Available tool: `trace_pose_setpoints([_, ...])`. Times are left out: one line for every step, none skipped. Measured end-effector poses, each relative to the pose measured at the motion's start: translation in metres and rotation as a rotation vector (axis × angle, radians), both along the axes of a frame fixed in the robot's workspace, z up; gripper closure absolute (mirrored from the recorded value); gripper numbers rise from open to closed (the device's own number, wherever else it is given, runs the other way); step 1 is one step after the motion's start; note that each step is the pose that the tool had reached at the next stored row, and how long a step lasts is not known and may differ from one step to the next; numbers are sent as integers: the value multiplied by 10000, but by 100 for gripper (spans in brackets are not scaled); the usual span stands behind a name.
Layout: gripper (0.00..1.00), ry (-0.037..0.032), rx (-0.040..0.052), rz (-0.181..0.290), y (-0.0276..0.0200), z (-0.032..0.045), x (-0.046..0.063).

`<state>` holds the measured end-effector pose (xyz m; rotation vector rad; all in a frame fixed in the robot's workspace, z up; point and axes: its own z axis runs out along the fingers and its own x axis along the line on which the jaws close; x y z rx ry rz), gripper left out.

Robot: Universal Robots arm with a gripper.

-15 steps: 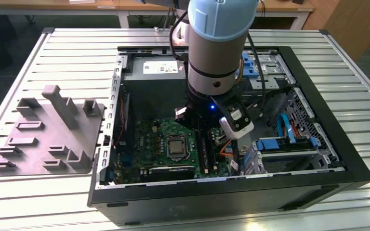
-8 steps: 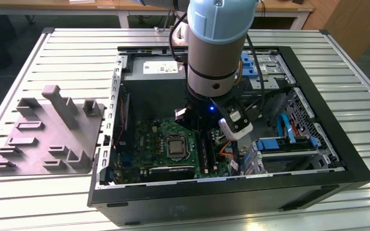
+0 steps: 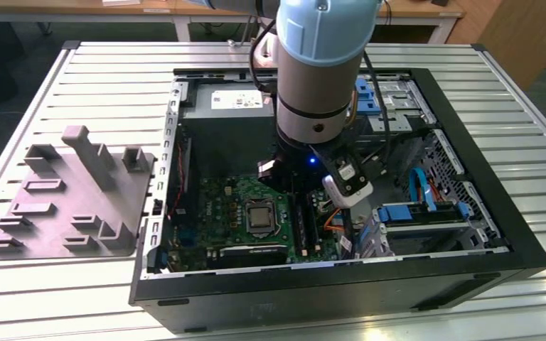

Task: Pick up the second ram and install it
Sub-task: 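Insert the second ram into the second slot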

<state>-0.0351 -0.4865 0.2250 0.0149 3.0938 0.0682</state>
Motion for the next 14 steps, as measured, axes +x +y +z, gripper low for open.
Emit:
trace_pose_setpoints([89, 1, -2, 0, 0, 0, 0])
trace_pose_setpoints([89, 0, 0, 0, 0, -4, 0])
trace_pose_setpoints([89, 0, 0, 0, 0, -8, 0])
trace_pose_setpoints([89, 0, 0, 0, 0, -8, 0])
trace_pose_setpoints([89, 0, 0, 0, 0, -8, 0])
trace_pose_setpoints([89, 1, 0, 0, 0, -10, 0])
trace_pose_setpoints([89, -2, 5, 0, 1, -18, 0])
trace_pose_setpoints([89, -1, 3, 1, 1, -24, 0])
trace_pose_setpoints([89, 0, 0, 0, 0, -28, 0])
trace_pose_setpoints([89, 1, -1, 0, 0, -28, 0])
trace_pose_setpoints([89, 1, -2, 0, 0, -28, 0])
trace_pose_setpoints([89, 1, -2, 0, 0, -28, 0])
trace_pose_setpoints([89, 1, -1, 0, 0, -29, 0])
trace_pose_setpoints([89, 0, 2, 0, 0, -33, 0])
